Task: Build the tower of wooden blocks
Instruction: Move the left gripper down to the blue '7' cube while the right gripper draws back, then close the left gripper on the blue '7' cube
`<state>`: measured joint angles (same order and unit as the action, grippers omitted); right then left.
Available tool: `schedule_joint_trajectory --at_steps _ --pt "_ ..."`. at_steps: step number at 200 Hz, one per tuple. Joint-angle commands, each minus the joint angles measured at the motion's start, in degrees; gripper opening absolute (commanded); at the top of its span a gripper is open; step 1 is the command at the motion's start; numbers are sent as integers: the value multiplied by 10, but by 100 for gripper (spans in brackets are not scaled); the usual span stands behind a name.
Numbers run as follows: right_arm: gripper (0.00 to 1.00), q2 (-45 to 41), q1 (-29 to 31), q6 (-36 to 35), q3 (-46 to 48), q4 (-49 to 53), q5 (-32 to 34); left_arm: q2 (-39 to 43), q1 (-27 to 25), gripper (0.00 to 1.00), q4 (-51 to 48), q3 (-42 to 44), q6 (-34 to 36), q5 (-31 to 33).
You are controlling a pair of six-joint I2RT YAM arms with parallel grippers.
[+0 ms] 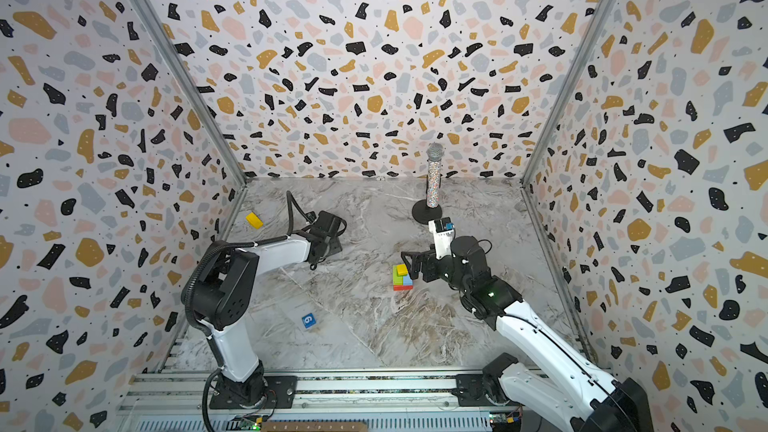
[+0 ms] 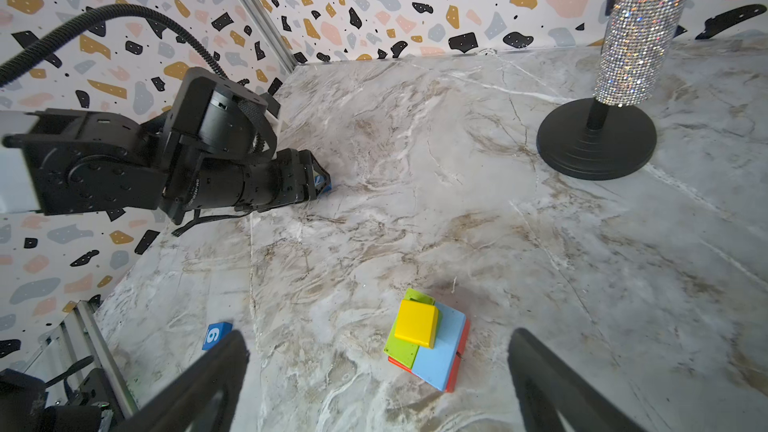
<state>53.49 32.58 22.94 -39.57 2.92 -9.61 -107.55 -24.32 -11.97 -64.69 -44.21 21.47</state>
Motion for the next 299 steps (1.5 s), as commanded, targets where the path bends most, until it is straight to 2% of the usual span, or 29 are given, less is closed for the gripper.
schedule_joint_trajectory --at_steps 1,63,123,192,299 --pt "99 -12 -2 3 1 -12 -8 -14 2 67 7 -26 -2 5" --pt "99 -13 -2 3 2 -13 -14 -39 4 64 -6 -47 1 10" --pt "99 -12 -2 4 3 -12 -11 -50 5 54 -6 -58 2 9" --pt "99 -14 -2 4 3 -11 -9 -60 5 51 -9 -62 6 10" --pt "99 -10 -2 5 5 -12 0 -54 4 30 -10 -55 19 7"
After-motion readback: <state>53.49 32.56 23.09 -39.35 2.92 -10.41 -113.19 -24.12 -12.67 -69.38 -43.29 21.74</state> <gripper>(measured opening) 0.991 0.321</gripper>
